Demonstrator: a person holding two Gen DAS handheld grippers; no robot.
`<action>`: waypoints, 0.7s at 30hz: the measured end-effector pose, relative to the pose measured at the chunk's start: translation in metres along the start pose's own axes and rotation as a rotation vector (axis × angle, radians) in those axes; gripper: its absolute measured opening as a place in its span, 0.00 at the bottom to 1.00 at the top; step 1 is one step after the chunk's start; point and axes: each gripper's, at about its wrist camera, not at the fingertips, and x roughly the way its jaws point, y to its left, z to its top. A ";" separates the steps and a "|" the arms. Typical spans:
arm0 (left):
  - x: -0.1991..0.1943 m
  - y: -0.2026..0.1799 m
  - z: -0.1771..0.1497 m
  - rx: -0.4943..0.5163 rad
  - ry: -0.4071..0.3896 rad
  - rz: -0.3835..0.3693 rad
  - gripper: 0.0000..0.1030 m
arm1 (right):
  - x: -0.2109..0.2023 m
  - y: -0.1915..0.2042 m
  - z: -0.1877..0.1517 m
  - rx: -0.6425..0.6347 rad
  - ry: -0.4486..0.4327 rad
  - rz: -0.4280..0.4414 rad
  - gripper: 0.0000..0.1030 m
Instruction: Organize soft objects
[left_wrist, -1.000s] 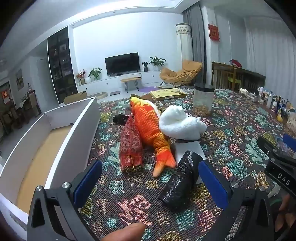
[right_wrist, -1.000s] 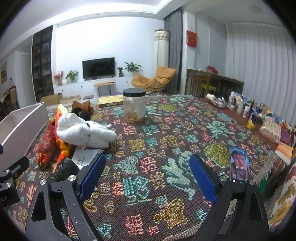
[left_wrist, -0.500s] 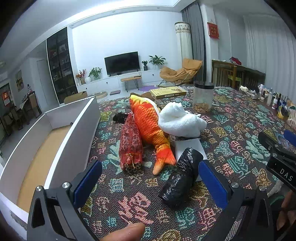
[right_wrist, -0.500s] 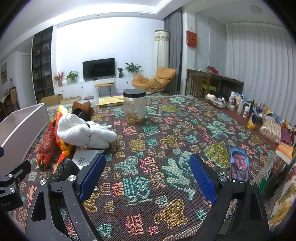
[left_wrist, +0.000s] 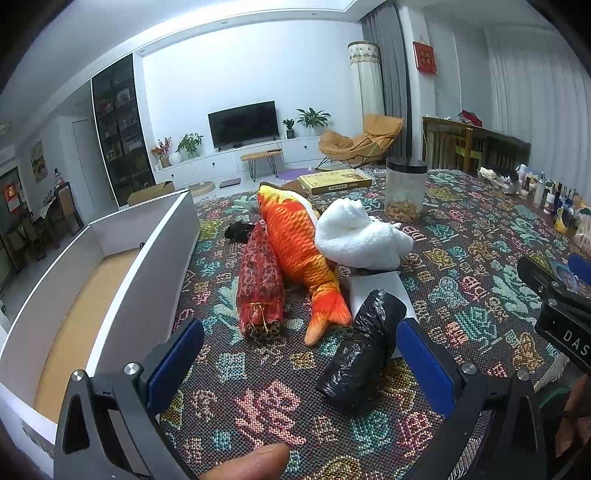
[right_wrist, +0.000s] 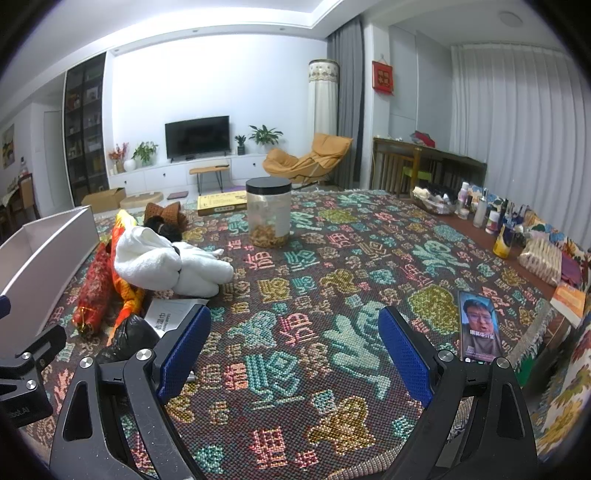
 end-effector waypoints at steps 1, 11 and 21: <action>0.000 0.000 0.000 0.000 0.000 0.000 1.00 | 0.000 0.000 0.000 0.000 0.000 0.000 0.91; 0.001 0.000 -0.001 0.001 0.003 0.001 1.00 | 0.000 0.000 0.000 0.001 -0.001 0.001 0.91; 0.003 -0.001 -0.003 0.000 0.008 0.002 1.00 | 0.000 0.000 0.000 0.002 -0.001 0.001 0.91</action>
